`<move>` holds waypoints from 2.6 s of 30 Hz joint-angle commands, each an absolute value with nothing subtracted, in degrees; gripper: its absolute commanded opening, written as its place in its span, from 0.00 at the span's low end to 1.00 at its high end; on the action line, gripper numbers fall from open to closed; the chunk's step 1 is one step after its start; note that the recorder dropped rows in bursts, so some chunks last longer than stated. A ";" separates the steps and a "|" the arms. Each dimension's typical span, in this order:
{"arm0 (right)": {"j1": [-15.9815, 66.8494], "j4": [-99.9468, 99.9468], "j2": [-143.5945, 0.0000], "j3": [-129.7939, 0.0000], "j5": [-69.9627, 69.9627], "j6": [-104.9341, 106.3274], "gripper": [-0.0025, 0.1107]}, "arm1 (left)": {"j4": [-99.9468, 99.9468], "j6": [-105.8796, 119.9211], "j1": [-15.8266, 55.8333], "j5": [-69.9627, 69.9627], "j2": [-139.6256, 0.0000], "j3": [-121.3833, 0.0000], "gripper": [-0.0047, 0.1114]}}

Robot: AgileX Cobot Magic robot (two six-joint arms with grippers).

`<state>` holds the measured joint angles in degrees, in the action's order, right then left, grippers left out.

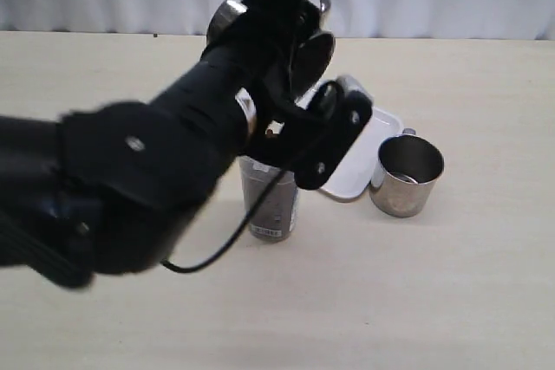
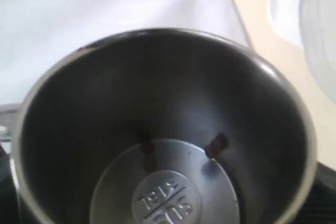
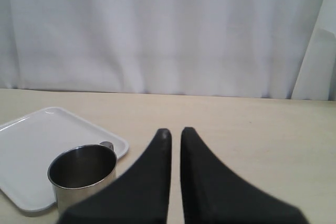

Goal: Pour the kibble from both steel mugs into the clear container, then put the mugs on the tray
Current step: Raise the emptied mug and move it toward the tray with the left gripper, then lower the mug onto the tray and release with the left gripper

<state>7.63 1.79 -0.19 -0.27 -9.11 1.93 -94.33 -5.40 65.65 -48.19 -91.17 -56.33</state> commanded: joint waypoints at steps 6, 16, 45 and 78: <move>7.44 1.73 0.00 0.00 -9.14 2.09 0.06 | -68.44 -9.05 41.80 -3.58 -83.01 -56.77 0.04; 7.44 1.73 0.00 0.00 -9.14 2.09 0.06 | -52.98 -27.96 17.15 39.58 -99.20 -56.77 0.04; 7.44 1.73 0.00 0.00 -9.14 2.09 0.06 | -59.49 -41.83 19.76 40.98 -133.86 -78.13 0.04; 7.44 1.73 0.00 0.00 -9.14 2.09 0.06 | -59.44 -42.06 21.40 39.27 -131.49 -79.71 0.78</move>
<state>7.63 1.79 -0.19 -0.27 -9.11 1.93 -59.63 -41.83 21.33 38.83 -133.34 -79.46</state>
